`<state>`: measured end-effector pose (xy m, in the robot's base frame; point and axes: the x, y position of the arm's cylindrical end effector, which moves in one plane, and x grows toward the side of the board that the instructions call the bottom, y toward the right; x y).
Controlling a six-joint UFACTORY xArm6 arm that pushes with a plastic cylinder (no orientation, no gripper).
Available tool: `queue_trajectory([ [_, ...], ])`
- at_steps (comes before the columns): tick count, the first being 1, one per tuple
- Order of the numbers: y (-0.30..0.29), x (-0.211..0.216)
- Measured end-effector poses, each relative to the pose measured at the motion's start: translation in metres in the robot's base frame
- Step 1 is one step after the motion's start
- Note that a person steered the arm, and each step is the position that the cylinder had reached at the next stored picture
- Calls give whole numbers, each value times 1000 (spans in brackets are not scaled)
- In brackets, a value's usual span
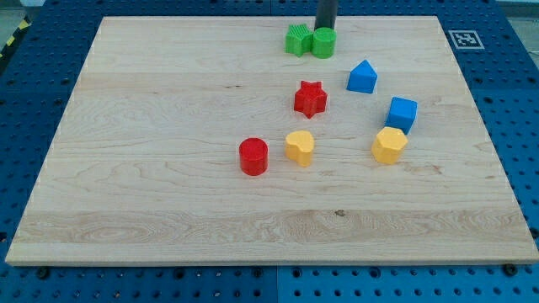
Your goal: Slide the green star towards center left
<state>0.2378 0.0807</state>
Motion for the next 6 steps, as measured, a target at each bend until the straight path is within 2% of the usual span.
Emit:
queue_trajectory([
  [3,-18,16],
  [6,-91,16],
])
